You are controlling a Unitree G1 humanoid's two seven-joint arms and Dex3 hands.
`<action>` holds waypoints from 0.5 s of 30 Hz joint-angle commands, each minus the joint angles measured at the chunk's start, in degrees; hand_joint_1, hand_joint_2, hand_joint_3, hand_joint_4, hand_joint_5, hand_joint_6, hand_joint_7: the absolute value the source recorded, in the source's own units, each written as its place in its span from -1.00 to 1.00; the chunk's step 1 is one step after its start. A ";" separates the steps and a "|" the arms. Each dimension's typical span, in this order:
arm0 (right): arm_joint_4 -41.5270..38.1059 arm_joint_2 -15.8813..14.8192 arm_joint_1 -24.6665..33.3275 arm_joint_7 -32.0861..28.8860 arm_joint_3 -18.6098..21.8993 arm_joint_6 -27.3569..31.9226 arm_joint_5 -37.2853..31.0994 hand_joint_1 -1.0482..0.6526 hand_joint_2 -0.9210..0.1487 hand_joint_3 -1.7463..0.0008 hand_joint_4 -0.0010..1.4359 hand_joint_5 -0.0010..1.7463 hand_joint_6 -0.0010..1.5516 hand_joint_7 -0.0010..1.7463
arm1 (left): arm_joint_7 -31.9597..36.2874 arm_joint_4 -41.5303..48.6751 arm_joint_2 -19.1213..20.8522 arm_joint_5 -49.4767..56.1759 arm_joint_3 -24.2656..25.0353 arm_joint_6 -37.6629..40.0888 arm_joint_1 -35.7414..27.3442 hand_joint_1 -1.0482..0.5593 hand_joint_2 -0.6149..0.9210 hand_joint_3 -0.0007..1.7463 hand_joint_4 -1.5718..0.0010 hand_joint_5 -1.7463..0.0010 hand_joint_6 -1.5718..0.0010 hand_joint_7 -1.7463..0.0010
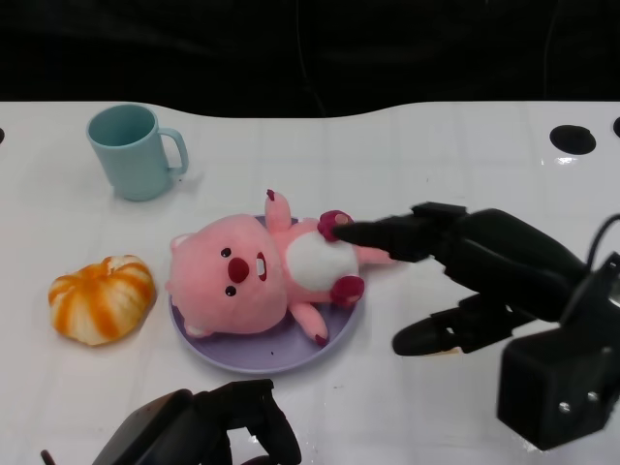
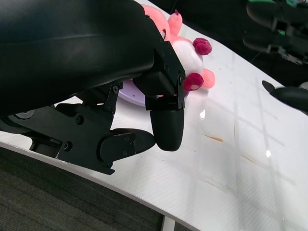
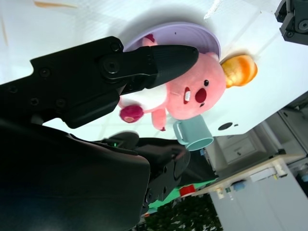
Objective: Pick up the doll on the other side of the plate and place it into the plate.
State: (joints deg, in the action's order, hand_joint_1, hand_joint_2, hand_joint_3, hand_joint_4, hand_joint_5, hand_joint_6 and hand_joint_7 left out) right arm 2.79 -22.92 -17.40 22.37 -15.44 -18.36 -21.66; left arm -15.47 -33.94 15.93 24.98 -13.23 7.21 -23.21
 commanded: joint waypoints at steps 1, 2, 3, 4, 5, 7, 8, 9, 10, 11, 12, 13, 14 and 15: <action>0.76 -1.14 3.54 -1.18 3.41 -1.49 3.51 -0.11 -0.91 0.96 -0.16 -0.17 0.00 -0.73 | 0.30 0.15 0.51 -0.13 0.58 -0.01 0.25 -0.02 0.90 -0.34 0.16 -1.00 0.14 -0.34; 0.75 -1.10 4.72 -1.51 4.26 -1.70 4.41 -0.05 -0.89 0.97 -0.08 -0.13 0.07 -0.71 | 0.31 0.14 0.50 -0.13 0.59 0.00 0.28 -0.02 0.90 -0.34 0.16 -1.00 0.15 -0.34; 1.05 -1.13 5.92 -1.68 5.06 -1.51 5.17 0.00 -0.89 0.97 0.00 -0.02 0.16 -0.69 | 0.33 0.12 0.50 -0.10 0.59 -0.01 0.33 -0.02 0.90 -0.34 0.17 -0.99 0.15 -0.34; 1.51 -1.09 7.19 -1.97 5.86 -1.30 5.77 0.02 -0.89 0.97 0.03 0.07 0.20 -0.68 | 0.31 0.12 0.55 -0.08 0.60 -0.08 0.39 -0.02 0.90 -0.34 0.18 -0.98 0.15 -0.33; 2.00 -1.02 8.21 -2.14 6.48 -0.95 6.24 0.06 -0.89 0.96 0.07 0.20 0.26 -0.65 | 0.27 0.12 0.59 -0.06 0.60 -0.09 0.44 -0.02 0.90 -0.34 0.18 -0.97 0.15 -0.33; 2.83 -0.90 10.07 -2.08 7.53 -0.60 7.54 0.15 -0.91 0.93 0.12 0.35 0.33 -0.59 | 0.05 0.03 0.68 -0.06 0.72 0.28 0.50 -0.02 0.90 -0.35 0.18 -0.97 0.15 -0.32; 2.97 -0.96 10.94 -1.92 8.00 -1.05 8.45 0.17 -0.91 0.92 0.13 0.38 0.35 -0.56 | -0.08 -0.02 0.69 -0.12 0.81 0.53 0.55 -0.02 0.90 -0.35 0.17 -0.98 0.15 -0.32; 3.42 -1.25 11.93 -1.73 8.48 -1.28 9.04 0.22 -0.87 0.82 0.13 0.46 0.34 -0.47 | -0.13 0.06 0.69 -0.28 0.93 0.60 0.58 -0.02 0.90 -0.35 0.17 -0.99 0.15 -0.32; 4.15 -1.59 12.88 -1.43 8.90 -1.11 9.46 0.24 -0.70 0.57 0.13 0.55 0.29 -0.32 | -0.11 0.24 0.69 -0.54 1.08 0.48 0.61 -0.02 0.90 -0.35 0.17 -0.99 0.14 -0.33; 4.71 -1.78 13.51 -1.18 9.20 -0.92 9.68 0.25 -0.43 0.22 0.12 0.64 0.22 -0.14 | -0.09 0.37 0.69 -0.72 1.18 0.36 0.63 -0.01 0.90 -0.35 0.16 -1.00 0.14 -0.33; 5.78 -2.05 14.29 -0.77 9.50 -0.12 9.83 0.26 -0.33 0.08 0.12 0.68 0.19 -0.07 | -0.01 0.58 0.69 -0.98 1.33 0.04 0.65 -0.01 0.90 -0.35 0.15 -1.00 0.14 -0.33; 6.52 -2.22 14.78 -0.50 9.66 0.48 9.95 0.25 -0.28 -0.02 0.11 0.74 0.15 0.02 | 0.03 0.71 0.69 -1.14 1.42 -0.17 0.66 -0.01 0.90 -0.35 0.15 -1.00 0.14 -0.34; 7.04 -2.34 15.07 -0.33 9.73 0.92 10.04 0.25 -0.26 -0.06 0.10 0.76 0.13 0.06 | 0.06 0.78 0.69 -1.24 1.47 -0.29 0.67 -0.01 0.90 -0.35 0.14 -1.00 0.14 -0.34; 7.40 -2.41 15.25 -0.23 9.77 1.26 10.09 0.25 -0.25 -0.09 0.10 0.78 0.12 0.09 | 0.07 0.83 0.70 -1.30 1.51 -0.36 0.68 -0.01 0.90 -0.35 0.14 -1.00 0.14 -0.34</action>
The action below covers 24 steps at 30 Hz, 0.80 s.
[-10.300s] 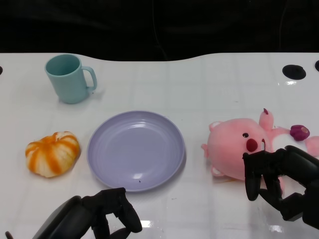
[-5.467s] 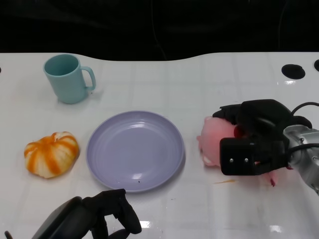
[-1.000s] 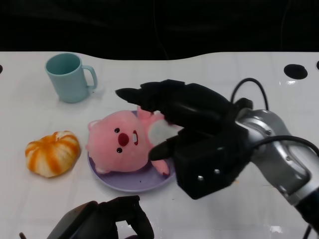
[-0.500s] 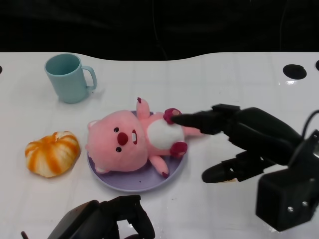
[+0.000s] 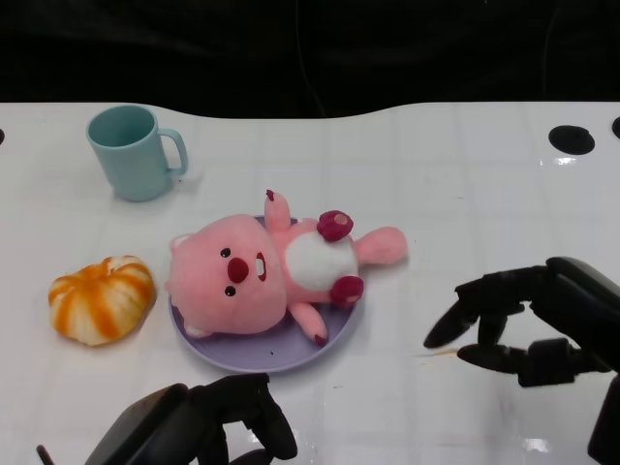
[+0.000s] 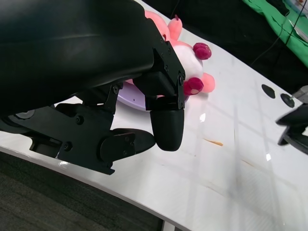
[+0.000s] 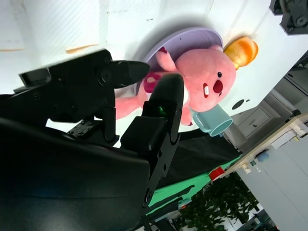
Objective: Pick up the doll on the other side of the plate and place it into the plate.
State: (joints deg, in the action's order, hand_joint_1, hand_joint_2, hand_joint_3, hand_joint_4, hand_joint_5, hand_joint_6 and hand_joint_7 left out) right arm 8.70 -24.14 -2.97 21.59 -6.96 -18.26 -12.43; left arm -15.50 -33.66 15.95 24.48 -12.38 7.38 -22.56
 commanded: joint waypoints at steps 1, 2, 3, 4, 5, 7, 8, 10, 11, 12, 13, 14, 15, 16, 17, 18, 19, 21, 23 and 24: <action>1.66 -1.21 0.89 0.59 1.30 1.34 0.89 0.25 -0.24 -0.10 0.10 0.78 0.12 0.10 | 0.11 0.57 0.68 -0.82 0.67 -0.55 0.03 -0.01 0.90 -0.35 0.14 -1.00 0.14 -0.34; 2.75 -1.50 2.14 1.13 1.57 2.15 1.56 0.25 -0.24 -0.10 0.10 0.78 0.11 0.11 | 0.05 0.73 0.82 -1.02 0.97 -0.60 0.05 -0.01 0.90 -0.35 0.14 -1.00 0.14 -0.34; 3.63 -1.66 3.08 1.57 1.78 2.83 2.03 0.27 -0.16 -0.24 0.18 0.84 0.15 0.13 | 0.00 0.89 0.94 -1.21 1.24 -0.68 0.07 -0.01 0.90 -0.34 0.16 -1.00 0.15 -0.34; 3.70 -1.58 3.84 1.60 1.87 2.90 2.25 0.28 -0.10 -0.32 0.22 0.87 0.17 0.15 | -0.01 1.03 1.08 -1.48 1.55 -0.80 0.02 -0.01 0.90 -0.34 0.16 -1.00 0.15 -0.34; 3.22 -1.34 4.31 1.48 1.91 2.60 2.46 0.30 -0.01 -0.42 0.26 0.89 0.19 0.19 | 0.00 1.19 1.23 -1.75 1.82 -1.06 -0.05 -0.01 0.90 -0.34 0.17 -0.99 0.15 -0.33; 2.14 -0.86 4.53 1.09 1.85 1.93 2.57 0.31 0.06 -0.51 0.28 0.94 0.15 0.33 | 0.05 1.46 1.39 -2.12 2.16 -1.64 -0.16 0.00 0.90 -0.34 0.18 -0.98 0.14 -0.32; 1.49 -0.60 4.59 0.81 1.81 1.41 2.60 0.30 0.06 -0.51 0.26 0.97 0.12 0.39 | 0.13 1.63 1.50 -2.21 2.29 -2.04 -0.22 0.00 0.90 -0.34 0.18 -0.98 0.14 -0.31; 0.18 -0.15 4.54 0.33 1.65 0.48 2.70 0.27 0.02 -0.48 0.21 0.99 0.04 0.53 | 0.32 2.04 1.67 -2.51 2.49 -2.75 -0.38 0.00 0.90 -0.34 0.18 -0.98 0.14 -0.31; -0.32 -0.02 4.48 0.19 1.60 0.09 2.76 0.27 0.01 -0.47 0.20 1.00 0.02 0.56 | 0.37 2.16 1.73 -2.59 2.54 -2.97 -0.43 0.00 0.90 -0.35 0.18 -0.98 0.14 -0.30; -1.39 0.20 4.31 -0.15 1.47 -0.53 2.60 0.26 0.00 -0.47 0.20 1.00 0.01 0.59 | 0.39 2.30 1.78 -2.61 2.59 -3.14 -0.48 0.00 0.90 -0.35 0.19 -0.98 0.14 -0.30; -2.42 0.37 4.15 -0.35 1.35 -0.87 2.50 0.26 0.01 -0.48 0.18 1.00 -0.02 0.64 | 0.39 2.41 1.83 -2.62 2.65 -3.32 -0.53 0.00 0.91 -0.35 0.19 -0.98 0.14 -0.31; -3.37 0.49 3.98 -0.42 1.21 -1.10 2.43 0.27 0.01 -0.48 0.18 1.00 -0.04 0.68 | 0.44 2.60 1.83 -2.67 2.72 -3.57 -0.58 -0.01 0.91 -0.35 0.19 -0.98 0.14 -0.31; -4.15 0.53 3.83 -0.42 1.06 -1.18 2.31 0.26 0.01 -0.49 0.17 1.00 -0.05 0.70 | 0.55 2.77 1.83 -2.64 2.79 -3.87 -0.64 -0.01 0.91 -0.36 0.19 -0.98 0.14 -0.32; -4.64 0.58 3.71 -0.41 0.93 -1.20 2.17 0.25 0.01 -0.49 0.17 1.00 -0.06 0.73 | 0.63 2.95 1.84 -2.65 2.91 -4.17 -0.69 -0.01 0.92 -0.36 0.18 -0.99 0.14 -0.32; -5.07 0.64 3.57 -0.45 0.76 -1.23 1.99 0.24 0.01 -0.50 0.17 1.00 -0.06 0.74 | 0.62 3.07 1.83 -2.72 3.08 -4.39 -0.73 -0.02 0.92 -0.36 0.18 -0.99 0.14 -0.33; -5.38 0.68 3.41 -0.52 0.56 -1.29 1.70 0.24 0.02 -0.50 0.17 1.00 -0.06 0.75 | 0.54 3.11 1.86 -2.77 3.26 -4.54 -0.78 -0.02 0.92 -0.36 0.18 -0.99 0.14 -0.33; -5.65 0.67 3.24 -0.59 0.34 -1.39 1.34 0.23 0.03 -0.50 0.19 1.00 -0.06 0.76 | 0.47 3.21 1.87 -2.90 3.46 -4.70 -0.86 -0.02 0.92 -0.36 0.18 -0.98 0.14 -0.34; -5.91 0.60 3.04 -0.69 -0.03 -1.19 0.60 0.21 0.05 -0.51 0.21 1.00 -0.06 0.78 | 0.36 3.39 1.86 -3.09 3.77 -4.95 -1.00 -0.02 0.92 -0.36 0.18 -0.98 0.15 -0.35; -6.05 0.57 2.89 -0.78 -0.41 -0.74 0.02 0.19 0.06 -0.52 0.22 1.00 -0.06 0.80 | 0.27 3.58 1.93 -3.18 4.01 -5.26 -1.14 -0.03 0.92 -0.35 0.18 -0.98 0.16 -0.37; -6.13 0.56 2.82 -0.81 -0.52 -0.68 -0.13 0.18 0.06 -0.52 0.23 1.00 -0.06 0.80 | 0.20 3.60 1.95 -3.16 4.08 -5.27 -1.18 -0.03 0.92 -0.35 0.18 -0.98 0.16 -0.38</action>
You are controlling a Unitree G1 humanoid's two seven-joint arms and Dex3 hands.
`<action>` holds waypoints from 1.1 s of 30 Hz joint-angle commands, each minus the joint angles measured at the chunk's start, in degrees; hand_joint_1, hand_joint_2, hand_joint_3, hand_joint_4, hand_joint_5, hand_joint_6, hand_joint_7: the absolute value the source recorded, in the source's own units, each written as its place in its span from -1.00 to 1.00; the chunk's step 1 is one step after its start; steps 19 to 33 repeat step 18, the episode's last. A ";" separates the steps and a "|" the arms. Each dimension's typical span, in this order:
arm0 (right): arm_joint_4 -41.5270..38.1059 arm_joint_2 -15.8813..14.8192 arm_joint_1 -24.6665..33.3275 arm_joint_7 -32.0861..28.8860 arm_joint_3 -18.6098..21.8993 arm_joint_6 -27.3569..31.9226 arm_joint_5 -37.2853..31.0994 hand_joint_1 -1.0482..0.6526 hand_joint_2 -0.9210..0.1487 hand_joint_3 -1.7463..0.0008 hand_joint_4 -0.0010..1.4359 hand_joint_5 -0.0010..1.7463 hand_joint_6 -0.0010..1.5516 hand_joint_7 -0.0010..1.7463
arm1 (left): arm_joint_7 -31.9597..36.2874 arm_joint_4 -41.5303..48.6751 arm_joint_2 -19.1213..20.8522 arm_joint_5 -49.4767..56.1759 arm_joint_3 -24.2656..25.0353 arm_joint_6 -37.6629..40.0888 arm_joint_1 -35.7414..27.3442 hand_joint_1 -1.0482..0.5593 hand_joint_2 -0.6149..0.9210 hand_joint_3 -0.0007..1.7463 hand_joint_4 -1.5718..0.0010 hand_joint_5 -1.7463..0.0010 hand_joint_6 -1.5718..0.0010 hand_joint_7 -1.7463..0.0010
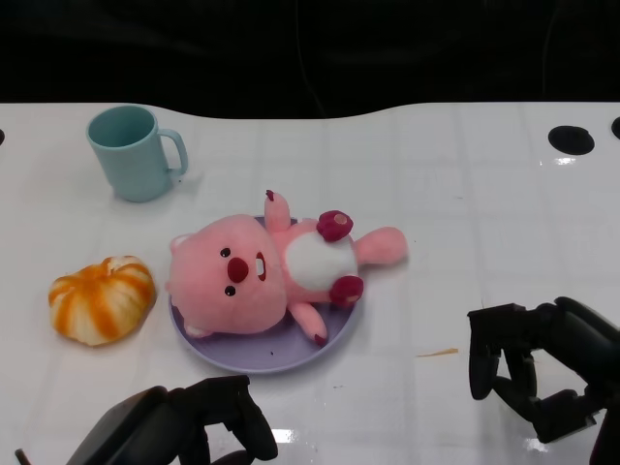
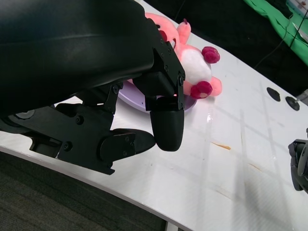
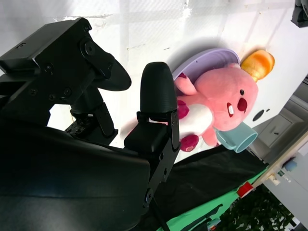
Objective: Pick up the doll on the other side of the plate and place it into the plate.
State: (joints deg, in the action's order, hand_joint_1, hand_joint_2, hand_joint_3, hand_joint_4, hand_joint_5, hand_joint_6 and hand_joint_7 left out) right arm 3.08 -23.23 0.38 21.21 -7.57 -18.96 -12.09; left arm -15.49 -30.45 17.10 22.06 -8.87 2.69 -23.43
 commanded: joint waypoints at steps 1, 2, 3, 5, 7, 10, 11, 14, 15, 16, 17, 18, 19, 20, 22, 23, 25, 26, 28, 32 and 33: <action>-0.67 -0.30 -0.63 -0.51 0.01 -0.10 -0.61 0.18 0.07 -0.52 0.23 1.00 -0.05 0.81 | 0.13 0.44 0.84 -0.80 0.65 -0.69 -0.36 -0.03 0.92 -0.35 0.18 -0.99 0.17 -0.38; -0.75 -0.21 -0.69 -0.59 -0.06 -0.16 -0.70 0.18 0.08 -0.52 0.23 1.00 -0.05 0.81 | 0.10 0.48 0.90 -0.92 0.77 -0.80 -0.45 -0.03 0.92 -0.36 0.18 -0.99 0.17 -0.39; -0.80 -0.15 -0.73 -0.64 -0.10 -0.20 -0.77 0.18 0.08 -0.53 0.24 1.00 -0.05 0.81 | 0.09 0.50 0.96 -1.02 0.84 -0.89 -0.50 -0.03 0.92 -0.36 0.19 -1.00 0.17 -0.39; -0.80 -0.05 -0.84 -0.67 -0.15 -0.13 -0.71 0.18 0.09 -0.53 0.24 1.00 -0.04 0.81 | 0.05 0.31 1.08 -1.00 0.92 -0.70 -0.57 -0.02 0.93 -0.38 0.19 -1.00 0.17 -0.39; -0.64 -0.13 -0.94 -0.08 -0.16 0.53 -0.17 0.19 0.09 -0.55 0.24 1.00 -0.03 0.78 | 0.15 0.30 1.15 -0.92 0.90 -0.77 -0.56 -0.02 0.94 -0.39 0.19 -1.00 0.17 -0.39; -0.58 -0.69 -1.03 0.41 -0.27 0.10 -0.30 0.20 0.11 -0.60 0.24 1.00 0.04 0.70 | 0.29 0.69 1.20 -1.15 0.92 -1.26 -0.57 -0.02 0.95 -0.40 0.18 -1.00 0.17 -0.40; -0.39 -0.92 -1.00 0.36 -0.33 -0.05 -0.79 0.18 0.13 -0.61 0.26 1.00 0.06 0.70 | 0.31 0.78 1.22 -1.24 0.94 -1.41 -0.61 -0.03 0.95 -0.40 0.19 -1.00 0.18 -0.40; 0.63 -1.30 -0.77 0.41 -0.40 0.68 -1.79 0.17 0.16 -0.62 0.27 1.00 0.05 0.74 | 0.45 0.94 1.27 -1.34 1.06 -2.14 -0.83 -0.03 0.95 -0.41 0.21 -1.00 0.18 -0.39; 1.12 -1.34 -0.65 0.58 -0.36 1.20 -1.89 0.17 0.16 -0.62 0.27 1.00 0.04 0.75 | 0.44 0.89 1.29 -1.39 1.11 -2.27 -0.94 -0.02 0.95 -0.41 0.21 -1.00 0.18 -0.39; 1.56 -1.33 -0.51 0.77 -0.31 1.77 -1.93 0.17 0.16 -0.61 0.25 1.00 0.03 0.76 | 0.38 0.74 1.31 -1.39 1.16 -2.24 -1.08 -0.03 0.95 -0.41 0.21 -1.00 0.17 -0.38; 2.01 -1.35 -0.40 0.96 -0.27 2.31 -1.98 0.17 0.16 -0.61 0.25 1.00 0.02 0.76 | 0.29 0.55 1.33 -1.31 1.17 -2.06 -1.19 -0.03 0.95 -0.41 0.20 -1.00 0.17 -0.38; 2.39 -1.39 -0.32 1.18 -0.25 2.83 -1.90 0.17 0.16 -0.61 0.24 1.00 0.01 0.77 | 0.20 0.38 1.34 -1.23 1.17 -1.85 -1.28 -0.03 0.95 -0.42 0.20 -1.00 0.17 -0.38; 2.39 -1.39 -0.32 1.18 -0.25 2.83 -1.90 0.17 0.16 -0.61 0.24 1.00 0.01 0.77 | 0.20 0.38 1.34 -1.23 1.17 -1.85 -1.28 -0.03 0.95 -0.42 0.20 -1.00 0.17 -0.38; 2.39 -1.39 -0.32 1.18 -0.25 2.83 -1.90 0.17 0.16 -0.61 0.24 1.00 0.01 0.77 | 0.20 0.38 1.34 -1.23 1.17 -1.85 -1.28 -0.03 0.95 -0.42 0.20 -1.00 0.17 -0.38; 2.39 -1.39 -0.32 1.18 -0.25 2.83 -1.90 0.17 0.16 -0.61 0.24 1.00 0.01 0.77 | 0.20 0.38 1.34 -1.23 1.17 -1.85 -1.28 -0.03 0.95 -0.42 0.20 -1.00 0.17 -0.38; 2.39 -1.39 -0.32 1.18 -0.25 2.83 -1.90 0.17 0.16 -0.61 0.24 1.00 0.01 0.77 | 0.20 0.38 1.34 -1.23 1.17 -1.85 -1.28 -0.03 0.95 -0.42 0.20 -1.00 0.17 -0.38; 2.39 -1.39 -0.32 1.18 -0.25 2.83 -1.90 0.17 0.16 -0.61 0.24 1.00 0.01 0.77 | 0.20 0.38 1.34 -1.23 1.17 -1.85 -1.28 -0.03 0.95 -0.42 0.20 -1.00 0.17 -0.38; 2.39 -1.39 -0.32 1.18 -0.25 2.83 -1.90 0.17 0.16 -0.61 0.24 1.00 0.01 0.77 | 0.20 0.38 1.34 -1.23 1.17 -1.85 -1.28 -0.03 0.95 -0.42 0.20 -1.00 0.17 -0.38; 2.39 -1.39 -0.32 1.18 -0.25 2.83 -1.90 0.17 0.16 -0.61 0.24 1.00 0.01 0.77 | 0.20 0.38 1.34 -1.23 1.17 -1.85 -1.28 -0.03 0.95 -0.42 0.20 -1.00 0.17 -0.38; 2.39 -1.39 -0.32 1.18 -0.25 2.83 -1.90 0.17 0.16 -0.61 0.24 1.00 0.01 0.77 | 0.20 0.38 1.34 -1.23 1.17 -1.85 -1.28 -0.03 0.95 -0.42 0.20 -1.00 0.17 -0.38; 2.39 -1.39 -0.32 1.18 -0.25 2.83 -1.90 0.17 0.16 -0.61 0.24 1.00 0.01 0.77 | 0.20 0.38 1.34 -1.23 1.17 -1.85 -1.28 -0.03 0.95 -0.42 0.20 -1.00 0.17 -0.38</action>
